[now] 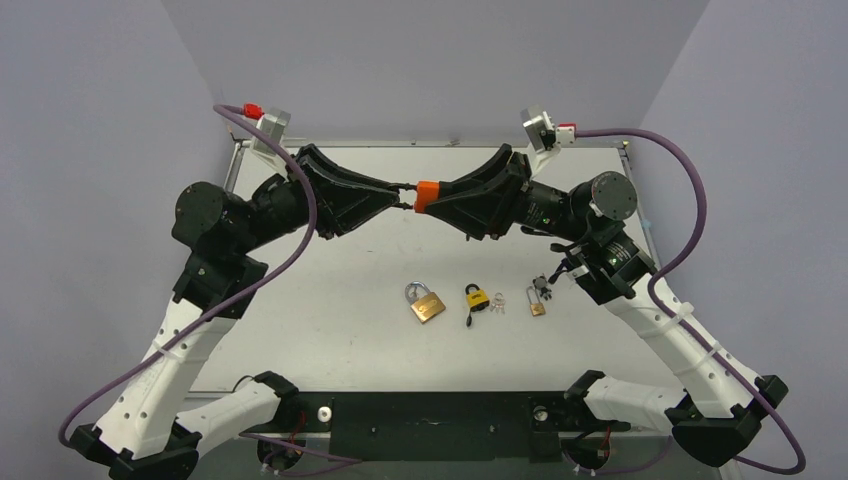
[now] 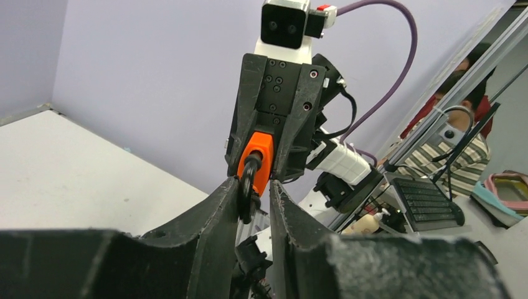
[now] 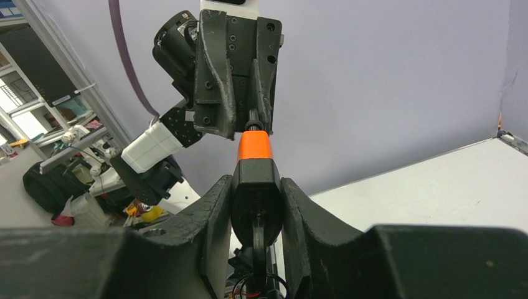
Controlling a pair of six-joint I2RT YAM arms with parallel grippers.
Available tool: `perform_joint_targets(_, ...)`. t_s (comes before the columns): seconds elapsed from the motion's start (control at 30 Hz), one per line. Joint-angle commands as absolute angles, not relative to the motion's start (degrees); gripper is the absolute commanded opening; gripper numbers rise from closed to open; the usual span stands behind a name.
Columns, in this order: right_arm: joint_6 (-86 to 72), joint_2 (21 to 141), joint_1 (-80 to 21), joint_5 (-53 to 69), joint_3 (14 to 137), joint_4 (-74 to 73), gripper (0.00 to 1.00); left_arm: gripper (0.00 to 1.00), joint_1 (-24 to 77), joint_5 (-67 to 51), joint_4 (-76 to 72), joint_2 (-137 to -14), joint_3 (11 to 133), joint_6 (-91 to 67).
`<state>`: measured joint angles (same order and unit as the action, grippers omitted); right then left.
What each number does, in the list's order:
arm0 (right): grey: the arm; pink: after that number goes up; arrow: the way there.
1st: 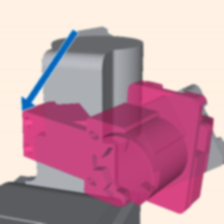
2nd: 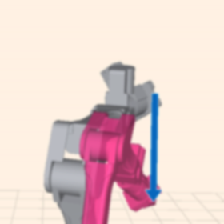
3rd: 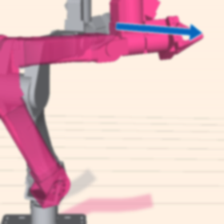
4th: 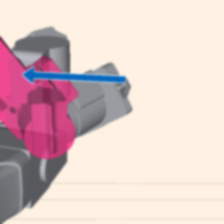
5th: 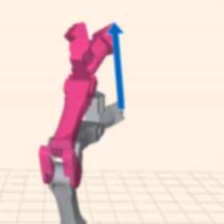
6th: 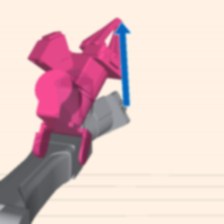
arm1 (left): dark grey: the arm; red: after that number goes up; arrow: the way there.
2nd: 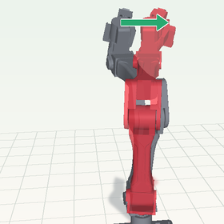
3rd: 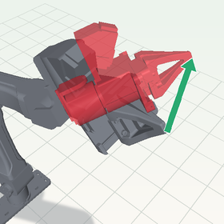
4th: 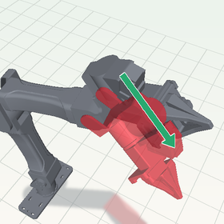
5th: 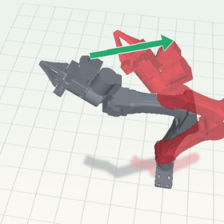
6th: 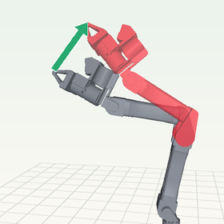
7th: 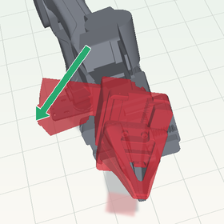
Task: Lock with the key
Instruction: Lock the lock.
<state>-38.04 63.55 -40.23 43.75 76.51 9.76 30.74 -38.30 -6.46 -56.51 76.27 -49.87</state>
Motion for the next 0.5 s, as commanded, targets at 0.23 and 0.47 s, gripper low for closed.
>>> perform_joint_targets(0.23,-43.1,60.9,-40.7,44.9,74.3,15.9,0.0,0.33,31.2,-43.0,14.8,-54.8,84.7,-33.1)
perform_joint_targets(0.47,-47.7,60.6,-40.8,49.0,72.4,20.2,0.0,0.33,31.2,-44.0,18.8,-54.4,85.5,-30.6)
